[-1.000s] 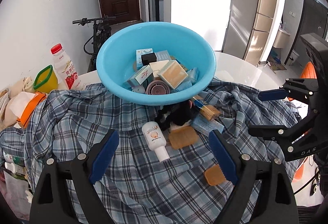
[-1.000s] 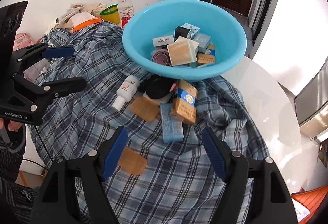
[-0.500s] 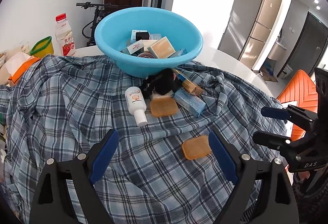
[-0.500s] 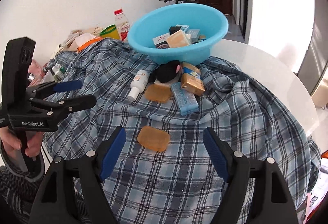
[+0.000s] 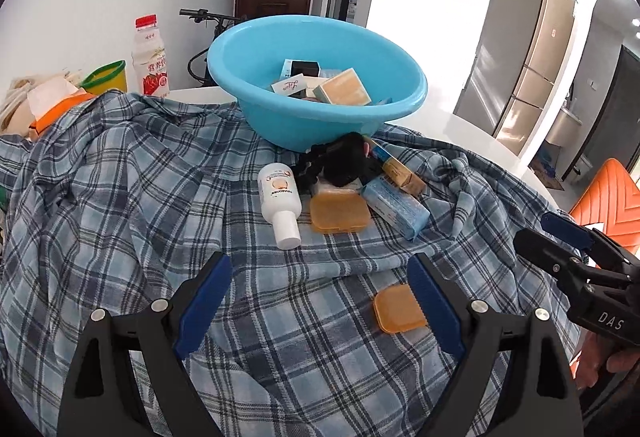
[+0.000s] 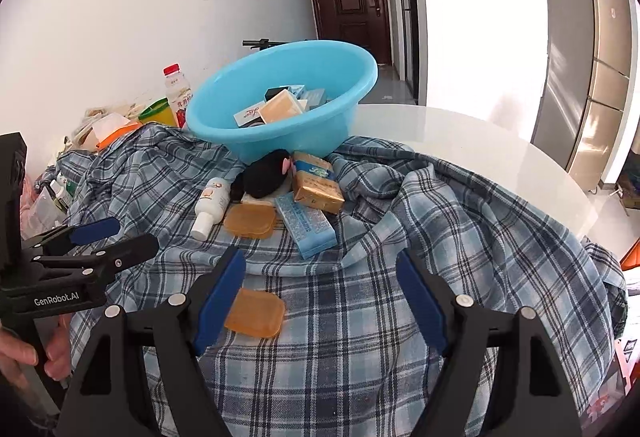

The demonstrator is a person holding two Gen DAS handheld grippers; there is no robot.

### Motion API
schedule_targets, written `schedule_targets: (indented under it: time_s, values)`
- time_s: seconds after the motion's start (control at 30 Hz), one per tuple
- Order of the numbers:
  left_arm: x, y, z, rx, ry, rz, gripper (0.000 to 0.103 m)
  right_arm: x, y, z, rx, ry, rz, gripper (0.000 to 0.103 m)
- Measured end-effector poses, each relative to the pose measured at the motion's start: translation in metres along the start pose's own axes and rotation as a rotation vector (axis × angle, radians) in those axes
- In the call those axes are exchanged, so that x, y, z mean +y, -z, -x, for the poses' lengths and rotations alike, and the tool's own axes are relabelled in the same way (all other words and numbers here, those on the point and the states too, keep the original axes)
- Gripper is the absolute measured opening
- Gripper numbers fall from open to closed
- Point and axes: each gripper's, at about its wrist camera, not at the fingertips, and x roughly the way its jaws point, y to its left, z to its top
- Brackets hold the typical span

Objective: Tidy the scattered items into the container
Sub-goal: 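Withdraw both tools from the basin back over the shirt, then grasp the orange soap bar with the left tool while the right tool grasps the blue-gold cigarette pack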

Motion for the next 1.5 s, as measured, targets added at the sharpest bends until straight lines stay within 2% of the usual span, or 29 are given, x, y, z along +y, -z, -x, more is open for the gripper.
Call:
schedule_targets:
  time_s: [0.33, 0.57, 0.73, 0.87, 1.07, 1.13, 1.17, 1.2, 1.3, 1.5]
  values:
    - [-0.01, 0.006, -0.015, 0.04, 0.006, -0.046, 0.091, 0.001, 0.008, -0.017, 0.065, -0.025, 0.015, 0.076]
    - [-0.04, 0.017, -0.029, 0.101, 0.038, -0.135, 0.091, -0.008, 0.017, -0.017, 0.079, 0.006, 0.023, 0.076]
    - [-0.061, 0.027, -0.047, 0.168, 0.074, -0.136, 0.091, -0.027, 0.021, -0.012, 0.069, 0.066, 0.008, 0.076]
    - [-0.076, 0.035, -0.067, 0.219, 0.058, -0.133, 0.091, -0.046, 0.025, -0.01, 0.077, 0.092, -0.023, 0.076]
    - [-0.093, 0.041, -0.089, 0.236, 0.009, -0.155, 0.09, -0.062, 0.032, -0.01, 0.1, 0.106, -0.049, 0.076]
    - [-0.093, 0.042, -0.094, 0.248, -0.002, -0.152, 0.077, -0.065, 0.033, -0.01, 0.104, 0.107, -0.055, 0.076]
    - [-0.093, 0.042, -0.094, 0.243, -0.017, -0.154, 0.066, -0.066, 0.034, -0.01, 0.104, 0.108, -0.057, 0.076]
    - [-0.091, 0.041, -0.092, 0.238, -0.02, -0.147, 0.067, -0.066, 0.034, -0.01, 0.104, 0.108, -0.059, 0.076]
    - [-0.078, 0.036, -0.084, 0.246, 0.064, -0.077, 0.067, -0.067, 0.033, -0.012, 0.109, 0.105, -0.06, 0.076]
    - [-0.055, 0.027, -0.054, 0.186, 0.068, -0.048, 0.067, -0.056, 0.029, -0.017, 0.13, 0.088, -0.023, 0.076]
